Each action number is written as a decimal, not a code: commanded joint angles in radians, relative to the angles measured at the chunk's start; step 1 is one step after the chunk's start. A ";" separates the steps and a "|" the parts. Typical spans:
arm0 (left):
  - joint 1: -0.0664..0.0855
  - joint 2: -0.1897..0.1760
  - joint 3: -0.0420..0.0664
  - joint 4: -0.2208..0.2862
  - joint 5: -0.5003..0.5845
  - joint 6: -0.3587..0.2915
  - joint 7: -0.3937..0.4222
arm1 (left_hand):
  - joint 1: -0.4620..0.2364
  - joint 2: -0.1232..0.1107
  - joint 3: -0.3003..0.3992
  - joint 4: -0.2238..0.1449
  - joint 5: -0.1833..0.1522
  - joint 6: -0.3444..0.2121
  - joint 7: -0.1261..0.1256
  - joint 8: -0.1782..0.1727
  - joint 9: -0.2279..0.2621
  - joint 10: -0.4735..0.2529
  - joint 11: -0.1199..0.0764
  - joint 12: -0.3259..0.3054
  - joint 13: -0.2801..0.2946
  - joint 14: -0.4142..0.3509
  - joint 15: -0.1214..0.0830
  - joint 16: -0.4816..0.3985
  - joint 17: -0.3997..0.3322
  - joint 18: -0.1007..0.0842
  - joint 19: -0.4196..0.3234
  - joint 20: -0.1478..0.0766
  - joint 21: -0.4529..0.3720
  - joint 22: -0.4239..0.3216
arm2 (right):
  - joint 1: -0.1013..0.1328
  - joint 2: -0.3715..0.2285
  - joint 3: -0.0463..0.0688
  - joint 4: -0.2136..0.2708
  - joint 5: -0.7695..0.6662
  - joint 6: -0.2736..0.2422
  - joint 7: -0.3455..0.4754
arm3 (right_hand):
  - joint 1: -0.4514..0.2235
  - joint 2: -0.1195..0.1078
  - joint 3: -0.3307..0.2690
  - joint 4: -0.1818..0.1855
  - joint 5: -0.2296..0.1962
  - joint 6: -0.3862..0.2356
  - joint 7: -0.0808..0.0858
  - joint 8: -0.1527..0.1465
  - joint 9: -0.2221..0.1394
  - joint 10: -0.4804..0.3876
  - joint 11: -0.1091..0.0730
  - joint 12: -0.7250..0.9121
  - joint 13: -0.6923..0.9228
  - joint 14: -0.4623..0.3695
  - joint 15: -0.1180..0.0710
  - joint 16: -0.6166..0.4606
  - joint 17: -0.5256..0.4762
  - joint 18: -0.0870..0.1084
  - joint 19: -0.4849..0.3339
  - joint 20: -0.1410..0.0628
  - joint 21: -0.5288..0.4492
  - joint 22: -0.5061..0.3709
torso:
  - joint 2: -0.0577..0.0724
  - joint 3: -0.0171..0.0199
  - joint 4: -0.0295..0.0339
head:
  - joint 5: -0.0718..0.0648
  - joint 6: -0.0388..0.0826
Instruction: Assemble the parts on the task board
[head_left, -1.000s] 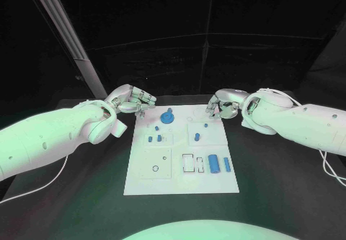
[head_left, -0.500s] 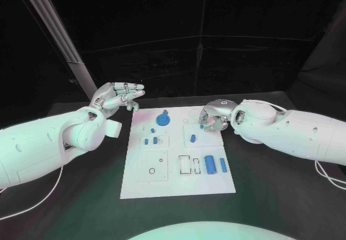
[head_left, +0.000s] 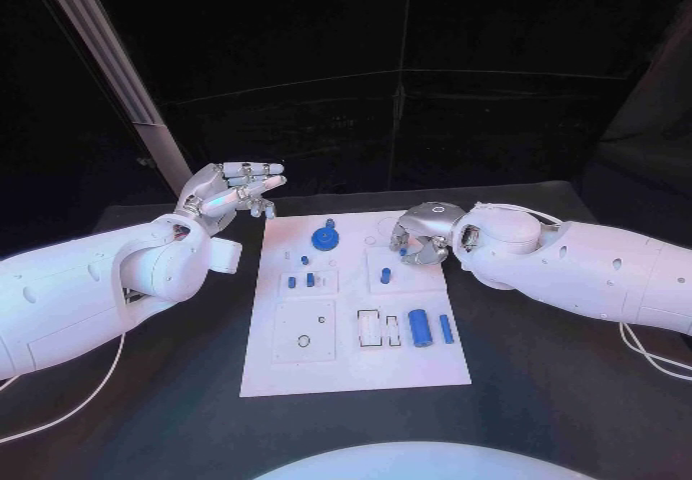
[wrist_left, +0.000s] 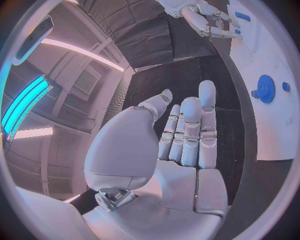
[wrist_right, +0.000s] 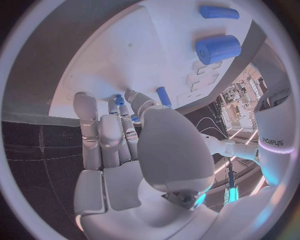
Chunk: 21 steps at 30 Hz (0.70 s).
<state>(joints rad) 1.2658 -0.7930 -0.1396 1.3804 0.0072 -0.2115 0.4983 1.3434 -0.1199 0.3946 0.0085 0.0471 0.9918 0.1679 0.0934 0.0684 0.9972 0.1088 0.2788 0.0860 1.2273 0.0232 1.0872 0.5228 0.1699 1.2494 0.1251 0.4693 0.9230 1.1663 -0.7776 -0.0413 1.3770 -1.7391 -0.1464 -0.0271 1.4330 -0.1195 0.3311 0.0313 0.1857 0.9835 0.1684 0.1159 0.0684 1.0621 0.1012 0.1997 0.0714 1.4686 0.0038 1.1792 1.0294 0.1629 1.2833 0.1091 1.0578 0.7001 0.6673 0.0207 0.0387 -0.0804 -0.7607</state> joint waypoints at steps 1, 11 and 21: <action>0.001 -0.001 0.001 0.001 0.019 0.008 0.018 | 0.003 0.010 -0.002 0.004 0.005 0.006 0.000 0.006 0.002 0.008 -0.001 0.003 0.001 -0.007 -0.001 -0.007 -0.001 0.013 -0.005 -0.004 -0.005 -0.002 | 0.001 0.002 0.000 -0.002 -0.016 0.021 0.004 | 0.005 0.011 0.029 -0.006 -0.019 0.021 -0.001 -0.004 0.003 0.022 -0.003 -0.005 -0.005 0.013 0.004 0.014 0.012 -0.015 0.006 0.003 0.018 0.020 | -0.001 0.0013 -0.0009 | 0.003 -0.002; 0.001 -0.004 0.001 0.000 0.019 0.010 -0.008 | 0.022 0.015 0.009 -0.008 0.007 0.011 0.000 0.009 0.001 0.004 -0.002 0.011 -0.001 -0.012 -0.004 -0.010 -0.011 0.013 -0.004 -0.007 -0.008 -0.005 | 0.000 0.002 0.000 -0.003 -0.066 0.015 -0.012 | -0.004 0.027 0.122 -0.030 -0.048 0.090 -0.018 0.001 0.011 0.096 -0.022 -0.010 -0.004 0.023 -0.010 0.051 0.055 -0.026 0.028 -0.010 0.073 0.095 | -0.001 0.0011 -0.0020 | 0.003 -0.007; 0.002 -0.007 0.000 -0.007 0.019 0.013 -0.014 | 0.026 0.014 0.012 -0.012 0.007 0.013 -0.001 0.011 0.001 0.003 -0.002 0.014 -0.001 -0.016 -0.004 -0.014 -0.019 0.013 -0.005 -0.007 -0.009 -0.006 | 0.000 0.003 0.000 0.002 -0.109 0.000 -0.025 | -0.017 0.011 0.158 -0.051 -0.048 0.097 -0.018 -0.011 0.009 0.104 -0.022 -0.027 -0.005 0.022 -0.009 0.058 0.061 -0.027 0.026 -0.011 0.085 0.108 | -0.001 0.0017 -0.0007 | 0.001 -0.010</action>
<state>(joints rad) 1.2660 -0.7993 -0.1396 1.3735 0.0192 -0.2108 0.4855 1.3586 -0.1047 0.4033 -0.0001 0.0505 0.9990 0.1677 0.0977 0.0684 0.9971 0.1089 0.2874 0.0858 1.2185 0.0215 1.0765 0.5035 0.1697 1.2458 0.1216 0.4622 0.9180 1.1656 -0.7745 -0.0405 1.3789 -1.8082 -0.1454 -0.0383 1.4235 -0.1076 0.4836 -0.0206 0.1398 1.0739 0.1498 0.1081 0.0785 1.1600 0.0822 0.1762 0.0671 1.4647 -0.0001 1.2315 1.0887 0.1470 1.3050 0.0982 1.1382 0.8064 0.6666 0.0222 0.0369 -0.0792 -0.7695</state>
